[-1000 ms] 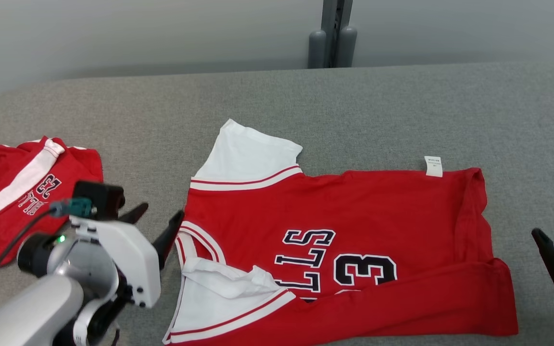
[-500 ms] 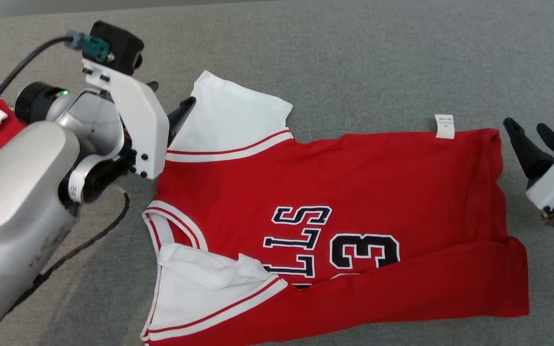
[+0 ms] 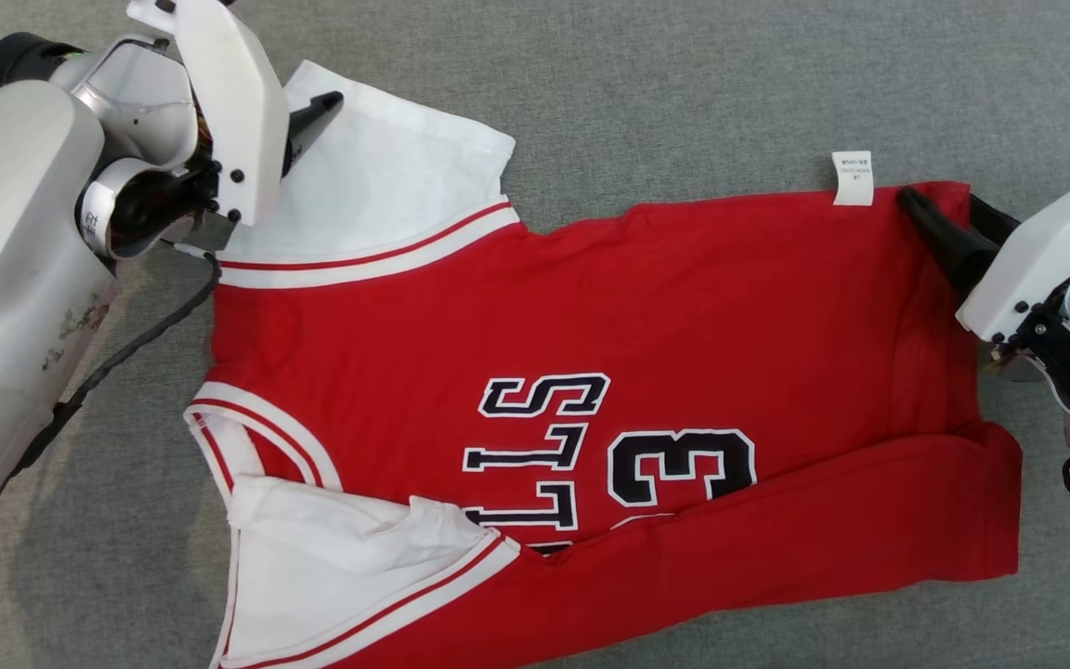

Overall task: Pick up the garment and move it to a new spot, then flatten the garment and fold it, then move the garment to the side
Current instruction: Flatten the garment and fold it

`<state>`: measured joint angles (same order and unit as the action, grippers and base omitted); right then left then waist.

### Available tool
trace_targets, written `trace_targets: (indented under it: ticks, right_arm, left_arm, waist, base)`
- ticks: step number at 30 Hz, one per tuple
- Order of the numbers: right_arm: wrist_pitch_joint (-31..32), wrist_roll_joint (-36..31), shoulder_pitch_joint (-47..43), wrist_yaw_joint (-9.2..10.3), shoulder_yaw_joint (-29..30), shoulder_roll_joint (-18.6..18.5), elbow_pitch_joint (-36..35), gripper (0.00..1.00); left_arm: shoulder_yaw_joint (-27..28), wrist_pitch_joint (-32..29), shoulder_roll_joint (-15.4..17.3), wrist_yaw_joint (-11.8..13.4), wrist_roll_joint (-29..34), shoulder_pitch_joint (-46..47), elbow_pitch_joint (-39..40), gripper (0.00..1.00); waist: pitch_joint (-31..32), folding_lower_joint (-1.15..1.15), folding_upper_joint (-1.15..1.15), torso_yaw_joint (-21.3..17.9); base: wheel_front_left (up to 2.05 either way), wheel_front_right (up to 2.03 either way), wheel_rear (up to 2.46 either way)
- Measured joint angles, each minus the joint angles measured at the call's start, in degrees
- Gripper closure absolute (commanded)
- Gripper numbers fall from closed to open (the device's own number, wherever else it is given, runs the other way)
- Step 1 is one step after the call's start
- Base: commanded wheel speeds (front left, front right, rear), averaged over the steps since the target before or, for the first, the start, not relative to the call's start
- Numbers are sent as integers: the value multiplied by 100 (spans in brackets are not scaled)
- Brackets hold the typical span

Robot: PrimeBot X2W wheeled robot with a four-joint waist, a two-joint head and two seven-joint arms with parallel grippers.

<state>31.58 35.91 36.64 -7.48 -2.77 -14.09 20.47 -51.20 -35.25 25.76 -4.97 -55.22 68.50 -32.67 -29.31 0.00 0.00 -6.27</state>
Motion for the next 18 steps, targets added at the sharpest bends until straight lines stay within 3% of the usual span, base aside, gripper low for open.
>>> trace_targets:
  ticks: [11,13,14,15,16,17,18]
  right_arm:
    - [-176,460,190,0,-627,-132,4,0]
    - [-189,526,242,0,-711,-168,31,26]
    - [-212,570,269,0,-737,-188,43,68]
    - [-222,608,283,1,-769,-214,56,98]
    - [-240,627,292,1,-802,-238,69,98]
    - [-250,654,301,0,-838,-255,86,100]
    - [-282,669,301,0,-882,-268,101,100]
  left_arm:
    - [22,-107,-99,-103,-137,272,-900,0]
    - [23,-110,-125,-110,-143,310,-994,3]
    - [15,-132,-143,-131,-164,339,-1026,46]
    - [10,-147,-155,-142,-186,358,-1046,89]
    - [1,-154,-166,-153,-188,366,-1059,89]
    - [-12,-160,-181,-158,-197,371,-1071,100]
    - [-30,-186,-198,-163,-215,371,-1078,100]
  waist:
    - [-236,0,0,-276]
    - [-259,0,0,-279]
    - [-269,0,0,-276]
    - [-275,0,0,-268]
    - [-275,0,0,-258]
    - [-268,0,0,-249]
    - [-257,0,0,-238]
  base:
    - [0,0,0]
    - [0,0,0]
    - [0,0,0]
    - [0,0,0]
    - [0,0,0]
    - [0,0,0]
    - [0,0,0]
